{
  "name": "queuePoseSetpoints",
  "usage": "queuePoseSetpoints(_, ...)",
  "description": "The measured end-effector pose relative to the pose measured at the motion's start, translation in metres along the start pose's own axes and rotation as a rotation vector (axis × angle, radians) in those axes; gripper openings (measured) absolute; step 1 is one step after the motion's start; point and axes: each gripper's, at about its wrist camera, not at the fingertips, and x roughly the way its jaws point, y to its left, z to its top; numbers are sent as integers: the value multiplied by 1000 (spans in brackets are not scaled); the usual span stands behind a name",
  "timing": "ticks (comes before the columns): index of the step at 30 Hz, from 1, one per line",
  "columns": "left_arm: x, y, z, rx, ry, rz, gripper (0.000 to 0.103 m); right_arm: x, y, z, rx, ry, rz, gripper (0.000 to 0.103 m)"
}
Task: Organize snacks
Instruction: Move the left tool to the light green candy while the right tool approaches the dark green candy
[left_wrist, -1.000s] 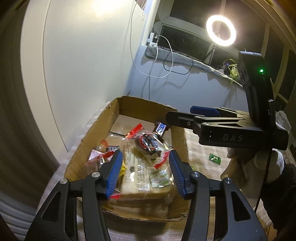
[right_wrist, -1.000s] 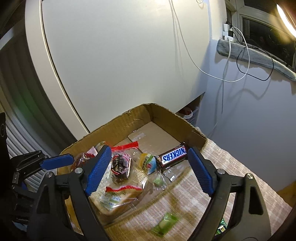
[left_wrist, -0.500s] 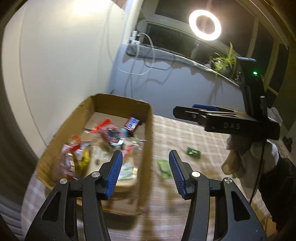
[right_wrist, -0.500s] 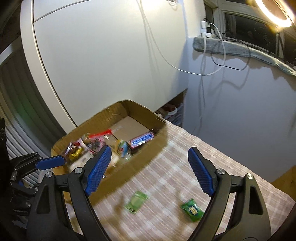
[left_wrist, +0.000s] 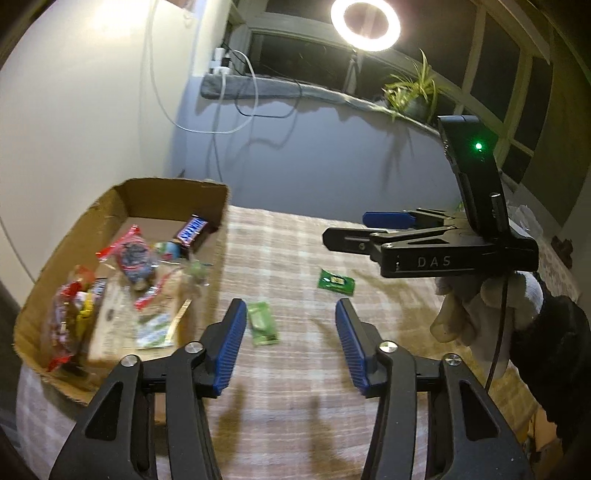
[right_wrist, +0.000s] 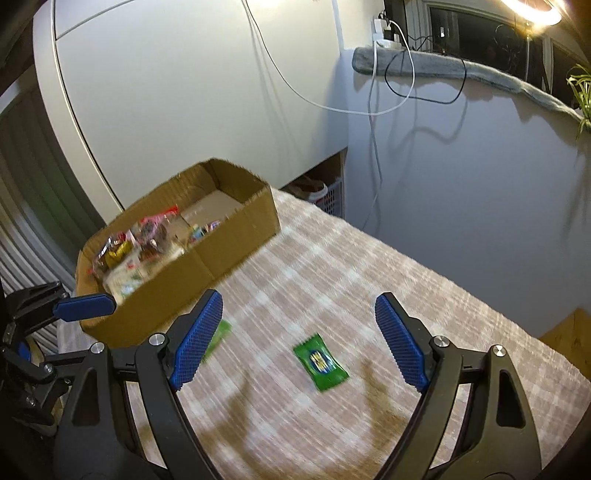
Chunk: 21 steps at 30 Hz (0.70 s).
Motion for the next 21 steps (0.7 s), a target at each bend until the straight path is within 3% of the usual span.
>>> queuePoseSetpoints(4, 18, -7, -2, -2, 44, -2, 37, 5, -7, -11, -15, 32, 13, 87)
queuePoseSetpoints(8, 35, -10, -5, -3, 86, 14, 36, 11, -12, -21, -38, 61, 28, 86)
queuePoseSetpoints(15, 60, -15, -11, 25, 136, 130, 35, 28, -14, -33, -76, 124, 82, 60)
queuePoseSetpoints(21, 71, -14, -13, 43, 146, 204, 35, 37, -9, -38, -127, 152, 107, 58)
